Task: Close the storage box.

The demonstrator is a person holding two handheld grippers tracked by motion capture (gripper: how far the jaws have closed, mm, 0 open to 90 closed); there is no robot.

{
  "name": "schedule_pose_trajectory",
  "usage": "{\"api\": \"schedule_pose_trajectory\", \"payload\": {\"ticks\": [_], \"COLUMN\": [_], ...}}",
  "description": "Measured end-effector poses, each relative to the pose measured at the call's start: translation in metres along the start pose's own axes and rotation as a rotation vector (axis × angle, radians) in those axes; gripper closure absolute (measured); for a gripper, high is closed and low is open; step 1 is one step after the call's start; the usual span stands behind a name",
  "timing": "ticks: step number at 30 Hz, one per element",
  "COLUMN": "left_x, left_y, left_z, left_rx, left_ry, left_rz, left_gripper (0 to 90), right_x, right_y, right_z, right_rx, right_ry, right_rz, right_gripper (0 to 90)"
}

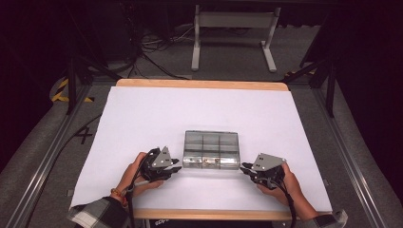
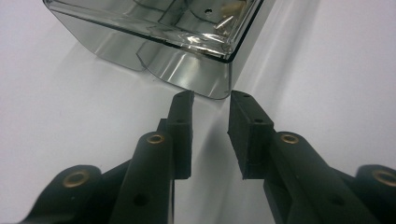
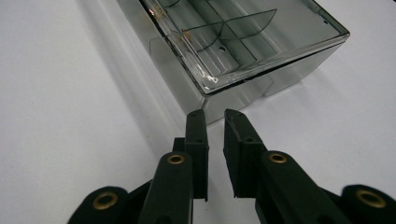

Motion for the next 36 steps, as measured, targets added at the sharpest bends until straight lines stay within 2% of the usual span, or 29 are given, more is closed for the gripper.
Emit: {"api": "schedule_pose_trajectory", "payload": {"ticks": [2, 3, 5, 7, 8, 18, 29, 34, 36], "left_x": [0.001, 0.001, 0.003, 0.005, 0.006, 0.015, 0.03, 0.039, 0.044], "left_y": [0.0, -0.001, -0.001, -0.001, -0.001, -0.005, -0.009, -0.013, -0.015], "left_z": [-0.001, -0.002, -0.004, -0.007, -0.009, -0.02, -0.042, -0.052, -0.057], "left_rx": [0.004, 0.003, -0.01, -0.007, -0.003, 0.039, 0.104, 0.124, 0.144], "left_ry": [-0.004, -0.008, -0.017, -0.012, -0.011, 0.012, 0.027, 0.028, 0.035], "left_rz": [0.004, 0.016, 0.042, 0.061, 0.066, 0.09, 0.125, 0.17, 0.182], "left_gripper": [64.6, 64.6, 60.0, 54.3, 50.9, 39.5, 26.6, 23.1, 21.8], "right_x": [0.0, 0.0, 0.001, 0.001, 0.001, 0.006, 0.019, 0.024, 0.026], "right_y": [0.0, 0.0, -0.001, -0.001, -0.002, -0.003, 0.002, 0.006, 0.007], "right_z": [0.0, 0.0, 0.0, 0.001, 0.001, -0.001, -0.01, -0.016, -0.019], "right_rx": [0.004, 0.006, 0.013, 0.033, 0.037, 0.055, 0.021, -0.002, -0.009], "right_ry": [-0.002, -0.004, -0.019, -0.034, -0.037, -0.027, 0.008, 0.011, 0.011], "right_rz": [0.0, -0.003, -0.011, -0.025, -0.029, -0.052, -0.088, -0.108, -0.115], "right_gripper": [78.0, 76.7, 73.4, 70.0, 68.4, 58.4, 46.8, 42.6, 40.6]}}
Point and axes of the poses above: each handheld gripper's, and its own axes: x roughly backward along the jaws, z roughly out of its top, y roughly to its right, the point moved 1 cm from there along -x, roughly forward along the jaws, and after that the axes turned 4 degrees about z, right-handed, at the moved point
